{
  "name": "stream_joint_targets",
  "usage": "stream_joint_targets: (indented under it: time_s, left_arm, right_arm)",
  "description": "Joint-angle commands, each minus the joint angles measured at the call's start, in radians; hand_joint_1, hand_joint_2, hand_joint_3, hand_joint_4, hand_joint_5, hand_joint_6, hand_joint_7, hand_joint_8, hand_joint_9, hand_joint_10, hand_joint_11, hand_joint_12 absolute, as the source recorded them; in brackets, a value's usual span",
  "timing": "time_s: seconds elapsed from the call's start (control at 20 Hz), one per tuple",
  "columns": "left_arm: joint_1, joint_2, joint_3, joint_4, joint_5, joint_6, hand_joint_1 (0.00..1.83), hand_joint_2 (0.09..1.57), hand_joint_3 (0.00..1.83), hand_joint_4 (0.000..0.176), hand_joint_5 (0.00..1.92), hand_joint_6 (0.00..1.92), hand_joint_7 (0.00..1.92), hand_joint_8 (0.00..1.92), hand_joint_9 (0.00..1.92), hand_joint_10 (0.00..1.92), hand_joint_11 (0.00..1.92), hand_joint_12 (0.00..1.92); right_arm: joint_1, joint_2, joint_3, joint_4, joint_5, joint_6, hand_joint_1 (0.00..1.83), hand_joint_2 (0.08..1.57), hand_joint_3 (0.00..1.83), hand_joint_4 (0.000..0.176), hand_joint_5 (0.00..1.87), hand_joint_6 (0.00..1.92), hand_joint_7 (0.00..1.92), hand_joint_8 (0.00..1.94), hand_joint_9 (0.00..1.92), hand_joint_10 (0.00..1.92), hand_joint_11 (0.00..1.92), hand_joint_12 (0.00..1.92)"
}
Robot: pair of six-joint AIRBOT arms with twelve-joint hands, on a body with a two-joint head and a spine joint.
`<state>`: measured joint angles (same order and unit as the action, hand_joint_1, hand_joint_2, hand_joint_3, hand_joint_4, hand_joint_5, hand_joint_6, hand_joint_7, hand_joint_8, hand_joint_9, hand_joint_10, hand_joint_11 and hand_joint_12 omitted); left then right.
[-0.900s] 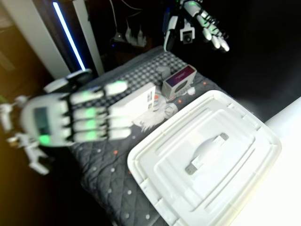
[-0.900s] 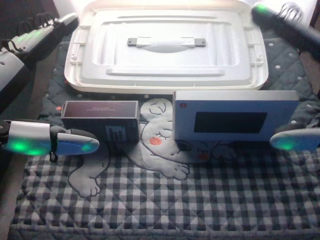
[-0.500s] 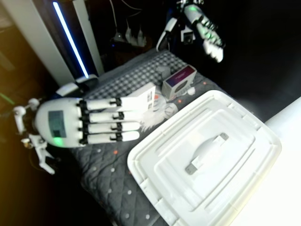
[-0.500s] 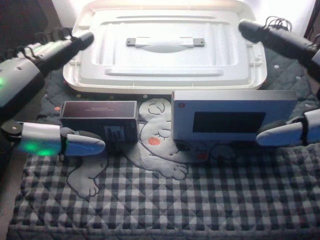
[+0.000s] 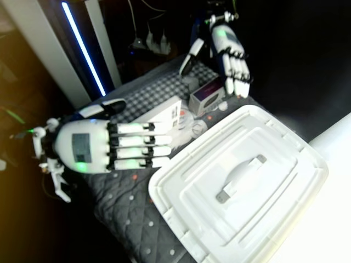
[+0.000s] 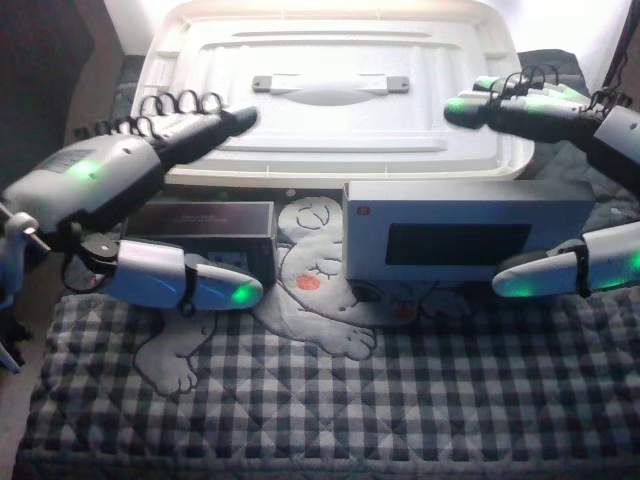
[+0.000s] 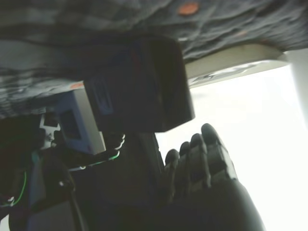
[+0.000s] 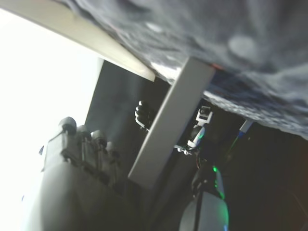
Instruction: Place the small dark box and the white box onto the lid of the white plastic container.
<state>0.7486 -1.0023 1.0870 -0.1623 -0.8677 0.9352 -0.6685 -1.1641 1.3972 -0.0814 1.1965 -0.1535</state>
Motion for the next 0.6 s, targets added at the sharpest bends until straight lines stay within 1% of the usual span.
stream_joint_targets:
  time_s: [0.0,0.05,0.1,0.15,0.2,0.25,0.3,0.35,0.4,0.45,0.5,0.55]
  left_arm:
    - [-0.01,-0.002,0.005,0.007,-0.085,-0.003,0.6,0.77,0.0,0.091,0.12,0.01,0.15,0.01,0.09,0.01,0.0,0.13]
    - [-0.01,-0.007,0.007,0.007,-0.081,-0.003,0.64,0.8,0.0,0.079,0.15,0.0,0.2,0.01,0.18,0.02,0.0,0.28]
    - [-0.009,-0.009,0.007,0.007,-0.08,-0.003,0.68,0.82,0.0,0.081,0.15,0.0,0.25,0.01,0.3,0.01,0.0,0.54]
    - [-0.006,-0.01,0.007,0.007,-0.078,-0.003,0.77,0.87,0.0,0.066,0.17,0.0,0.4,0.0,0.52,0.04,0.0,0.92]
    - [-0.001,-0.011,0.007,0.007,-0.08,-0.003,0.88,0.91,0.0,0.037,0.21,0.0,0.6,0.03,0.67,0.08,0.02,1.15]
    - [0.002,-0.012,0.007,0.007,-0.083,-0.003,0.93,0.93,0.0,0.029,0.23,0.0,0.71,0.04,0.78,0.13,0.1,1.29]
    - [0.005,-0.014,0.007,0.006,-0.086,-0.004,1.06,0.94,0.0,0.041,0.32,0.0,0.86,0.03,0.78,0.55,0.3,1.48]
    - [0.009,-0.015,0.008,0.004,-0.089,-0.004,1.17,0.98,0.0,0.0,0.48,0.03,0.97,0.24,0.77,1.07,0.49,1.61]
    - [0.012,-0.015,0.008,0.001,-0.093,-0.004,1.34,1.03,0.0,0.0,0.64,0.04,1.06,0.75,0.76,1.17,0.43,1.66]
    - [0.013,-0.016,0.007,0.0,-0.094,-0.004,1.37,1.06,0.0,0.0,0.71,0.05,1.04,0.91,0.79,1.21,0.46,1.69]
    - [0.014,-0.017,0.007,-0.001,-0.097,-0.004,1.47,1.08,0.0,0.0,0.79,0.05,0.98,0.96,0.87,1.26,0.49,1.67]
    - [0.015,-0.018,0.008,-0.003,-0.099,-0.004,1.49,1.09,0.0,0.0,0.83,0.05,0.95,0.97,0.92,1.25,0.56,1.64]
  right_arm:
    - [0.008,0.006,0.003,0.027,0.117,0.008,0.99,0.73,0.0,0.0,0.71,0.02,0.41,0.01,0.23,0.01,0.0,0.36]
    - [0.008,0.005,0.003,0.025,0.117,0.008,1.05,0.81,0.0,0.0,0.88,0.01,0.63,0.0,0.46,0.05,0.0,1.0]
    - [0.008,0.005,0.003,0.025,0.117,0.008,1.1,0.84,0.0,0.0,0.96,0.01,0.8,0.03,0.65,0.1,0.1,1.3]
    - [0.008,0.005,0.003,0.024,0.117,0.008,1.19,0.95,0.0,0.0,1.28,0.23,1.06,0.09,1.03,0.27,0.6,1.38]
    - [0.008,0.005,0.002,0.021,0.117,0.008,1.28,0.99,0.0,0.0,1.26,0.24,1.29,0.47,1.24,0.56,0.9,1.48]
    - [0.008,0.005,0.002,0.021,0.117,0.008,1.3,1.0,0.0,0.0,1.26,0.26,1.31,0.6,1.19,0.71,0.77,1.56]
    - [0.008,0.005,0.001,0.02,0.118,0.008,1.3,0.99,0.0,0.0,1.27,0.31,1.33,0.55,1.14,0.68,0.64,1.51]
    - [0.008,0.005,0.001,0.02,0.118,0.008,1.39,1.01,0.0,0.0,1.17,0.47,1.33,0.37,1.12,0.96,0.71,1.43]
    - [0.008,0.005,0.001,0.02,0.118,0.008,1.4,1.02,0.0,0.0,1.23,0.36,1.29,0.48,1.01,1.09,0.47,1.51]
    - [0.008,0.005,0.001,0.02,0.118,0.008,1.31,0.99,0.0,0.0,1.29,0.32,1.33,0.5,1.05,0.92,0.53,1.54]
    - [0.008,0.005,0.001,0.021,0.117,0.008,1.3,0.99,0.0,0.0,1.24,0.45,1.42,0.32,1.18,0.97,0.88,1.58]
    - [0.008,0.005,0.002,0.021,0.117,0.008,1.3,0.98,0.0,0.0,1.22,0.48,1.48,0.19,1.27,0.89,1.05,1.48]
